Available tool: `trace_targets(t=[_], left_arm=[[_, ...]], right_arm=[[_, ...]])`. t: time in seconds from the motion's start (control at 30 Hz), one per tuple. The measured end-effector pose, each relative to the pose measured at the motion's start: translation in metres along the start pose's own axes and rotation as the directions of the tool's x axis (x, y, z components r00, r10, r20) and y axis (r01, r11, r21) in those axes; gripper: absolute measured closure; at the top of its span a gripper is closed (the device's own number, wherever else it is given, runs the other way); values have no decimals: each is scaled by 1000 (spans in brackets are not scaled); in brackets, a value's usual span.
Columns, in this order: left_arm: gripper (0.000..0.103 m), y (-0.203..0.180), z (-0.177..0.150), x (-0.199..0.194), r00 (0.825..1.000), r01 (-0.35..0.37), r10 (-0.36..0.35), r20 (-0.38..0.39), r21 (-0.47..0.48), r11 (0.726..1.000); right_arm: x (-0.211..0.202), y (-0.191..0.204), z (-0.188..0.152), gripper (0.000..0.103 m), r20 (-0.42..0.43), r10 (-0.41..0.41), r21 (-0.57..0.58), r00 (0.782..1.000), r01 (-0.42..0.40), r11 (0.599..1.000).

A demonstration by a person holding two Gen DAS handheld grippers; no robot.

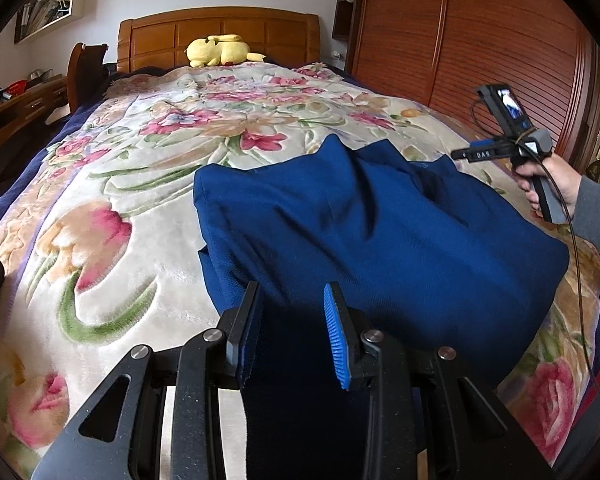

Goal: Fold large clothes

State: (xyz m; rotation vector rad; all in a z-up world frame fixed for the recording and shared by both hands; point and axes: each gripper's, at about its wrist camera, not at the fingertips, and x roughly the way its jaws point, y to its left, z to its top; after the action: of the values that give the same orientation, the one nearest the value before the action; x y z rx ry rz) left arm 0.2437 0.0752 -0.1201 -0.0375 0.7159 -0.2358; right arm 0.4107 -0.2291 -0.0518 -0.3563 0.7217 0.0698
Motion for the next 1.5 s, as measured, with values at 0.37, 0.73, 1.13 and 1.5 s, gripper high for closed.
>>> trace_targets(t=[0.37,0.73,1.13,1.5], left_arm=[[71,-3,-5,12,999,-6,6,-37,4,1000],[71,-4,-7,14,999,1,0,-54,5,1000],[71,-6,-6,13,999,-5,6,-48,11,1000],[71,-4,-6,14,999,-7,7,-47,13,1000]], right_arm=[[74,-37,4,38,-95,29,132,995,-16,991],[76,-57,19,101,-25,-79,185,997,82,979],[58,-66,16,72,-61,-119,201,991,129,971],[23,56,2,71,17,257,-51,966,-256,965]])
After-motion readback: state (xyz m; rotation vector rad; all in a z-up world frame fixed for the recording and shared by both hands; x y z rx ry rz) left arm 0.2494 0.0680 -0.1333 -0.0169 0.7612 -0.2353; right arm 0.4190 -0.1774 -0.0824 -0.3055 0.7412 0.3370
